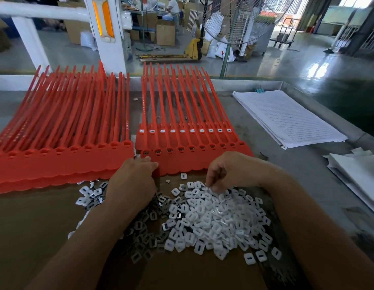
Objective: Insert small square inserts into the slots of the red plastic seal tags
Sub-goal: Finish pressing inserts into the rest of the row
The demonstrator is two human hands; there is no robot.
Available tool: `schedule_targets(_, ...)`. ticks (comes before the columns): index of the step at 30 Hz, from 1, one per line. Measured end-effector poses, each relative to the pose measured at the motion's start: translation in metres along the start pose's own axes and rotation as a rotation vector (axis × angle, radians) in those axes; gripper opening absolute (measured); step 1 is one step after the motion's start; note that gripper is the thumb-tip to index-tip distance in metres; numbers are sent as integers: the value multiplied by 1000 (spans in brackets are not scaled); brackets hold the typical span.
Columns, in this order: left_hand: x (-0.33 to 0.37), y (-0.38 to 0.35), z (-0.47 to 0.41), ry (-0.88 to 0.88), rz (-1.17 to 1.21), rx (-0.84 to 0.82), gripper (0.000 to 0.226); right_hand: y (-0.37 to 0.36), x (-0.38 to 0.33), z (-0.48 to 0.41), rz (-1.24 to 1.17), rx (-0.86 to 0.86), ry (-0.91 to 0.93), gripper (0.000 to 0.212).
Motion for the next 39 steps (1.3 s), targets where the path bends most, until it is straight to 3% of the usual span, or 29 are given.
schedule_targets(17, 3, 4, 1, -10, -27, 43, 46, 18, 12, -1, -337, 163, -38, 16)
schedule_targets(24, 3, 4, 1, 3, -53, 31, 37, 24, -3, -9, -196, 251, -6, 24)
schedule_targets(34, 7, 5, 2, -25, -100, 62, 34, 27, -62, -60, -48, 391, 116, 7)
schedule_targets(39, 9, 4, 3, -62, -115, 79, 31, 11, -74, -92, -64, 401, 120, 13)
Point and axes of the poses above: each hand's wrist, its own z-axis away from the middle knuckle, its own y-axis out of the back of the hand, x = y × z, the point moved 10 cm from there along -z, towards the middle knuckle, and after that the axes turned 7 degrees about -z, right-handed, at the moved point
